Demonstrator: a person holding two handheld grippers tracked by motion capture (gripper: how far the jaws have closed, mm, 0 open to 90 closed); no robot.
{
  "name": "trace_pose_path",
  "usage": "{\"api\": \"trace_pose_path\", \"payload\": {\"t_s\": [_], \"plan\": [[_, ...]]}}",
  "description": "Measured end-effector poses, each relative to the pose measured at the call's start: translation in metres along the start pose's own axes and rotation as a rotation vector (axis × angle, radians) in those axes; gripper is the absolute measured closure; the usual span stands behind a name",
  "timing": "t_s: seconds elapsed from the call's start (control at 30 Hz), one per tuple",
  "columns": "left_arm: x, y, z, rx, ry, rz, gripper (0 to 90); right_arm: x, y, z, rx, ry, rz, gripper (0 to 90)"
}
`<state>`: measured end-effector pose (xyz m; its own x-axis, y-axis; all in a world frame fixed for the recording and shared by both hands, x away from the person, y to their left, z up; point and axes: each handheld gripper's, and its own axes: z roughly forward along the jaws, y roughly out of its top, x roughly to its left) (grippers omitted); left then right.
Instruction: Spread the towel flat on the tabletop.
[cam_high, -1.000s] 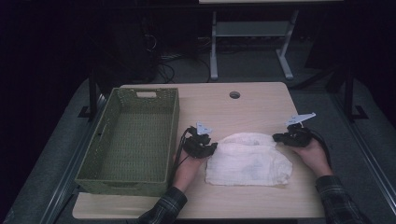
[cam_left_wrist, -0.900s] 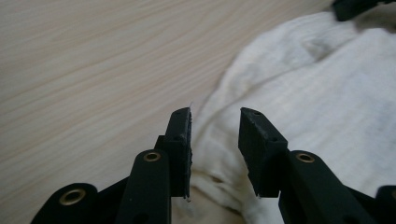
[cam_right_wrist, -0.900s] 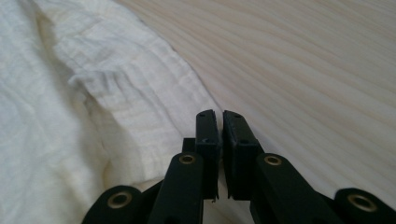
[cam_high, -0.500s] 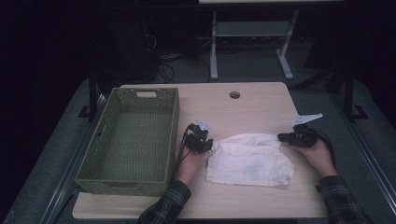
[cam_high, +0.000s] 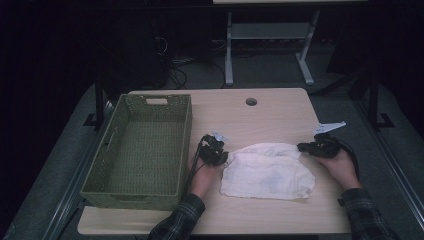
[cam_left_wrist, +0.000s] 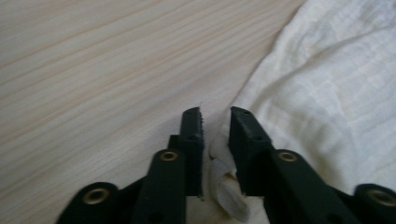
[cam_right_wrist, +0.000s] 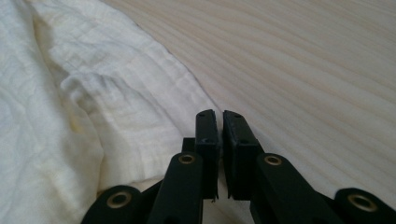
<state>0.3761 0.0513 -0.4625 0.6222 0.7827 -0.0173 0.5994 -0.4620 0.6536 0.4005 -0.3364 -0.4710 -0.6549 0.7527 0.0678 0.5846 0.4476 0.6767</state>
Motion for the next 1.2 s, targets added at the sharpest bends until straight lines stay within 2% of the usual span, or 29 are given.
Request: {"api": "trace_pose_path", "payload": {"t_s": [0.03,0.1,0.2,0.27,0.37,0.53,0.6,0.67,0.8,1.0,1.2], "plan": [[-0.001,0.000,0.000,0.003,-0.001,0.006,83.4,0.000,0.000,0.000,0.000,-0.001,-0.001,84.7],[-0.002,0.001,0.001,0.000,0.000,0.006,87.1,0.001,0.000,0.000,0.001,-0.004,-0.003,84.8],[0.001,0.003,-0.003,0.001,-0.002,-0.010,87.8,0.001,0.001,0.000,0.001,-0.010,-0.012,84.8],[0.002,0.006,-0.006,-0.010,0.000,-0.015,88.1,0.001,0.004,-0.004,-0.022,-0.007,-0.011,84.8],[0.005,0.013,-0.010,-0.031,0.008,-0.022,88.2,0.000,0.009,-0.011,-0.045,-0.010,-0.019,84.9],[0.011,0.029,-0.015,-0.081,0.012,-0.064,88.3,-0.002,0.022,-0.019,-0.075,-0.019,-0.024,84.9],[0.015,0.038,-0.016,-0.101,0.030,-0.069,88.3,-0.006,0.029,-0.022,-0.083,-0.030,-0.023,84.9],[0.016,0.041,-0.016,-0.108,0.032,-0.075,88.3,-0.008,0.032,-0.023,-0.090,-0.034,-0.018,84.9],[0.022,0.054,-0.016,-0.139,0.068,-0.087,88.4,-0.014,0.040,-0.026,-0.101,-0.047,-0.011,85.0],[0.036,0.071,-0.007,-0.159,0.119,-0.097,88.4,-0.026,0.054,-0.018,-0.104,-0.058,-0.005,84.9],[0.051,0.083,0.015,-0.160,0.157,-0.100,88.4,-0.041,0.074,-0.004,-0.090,-0.082,-0.008,84.9]]}}
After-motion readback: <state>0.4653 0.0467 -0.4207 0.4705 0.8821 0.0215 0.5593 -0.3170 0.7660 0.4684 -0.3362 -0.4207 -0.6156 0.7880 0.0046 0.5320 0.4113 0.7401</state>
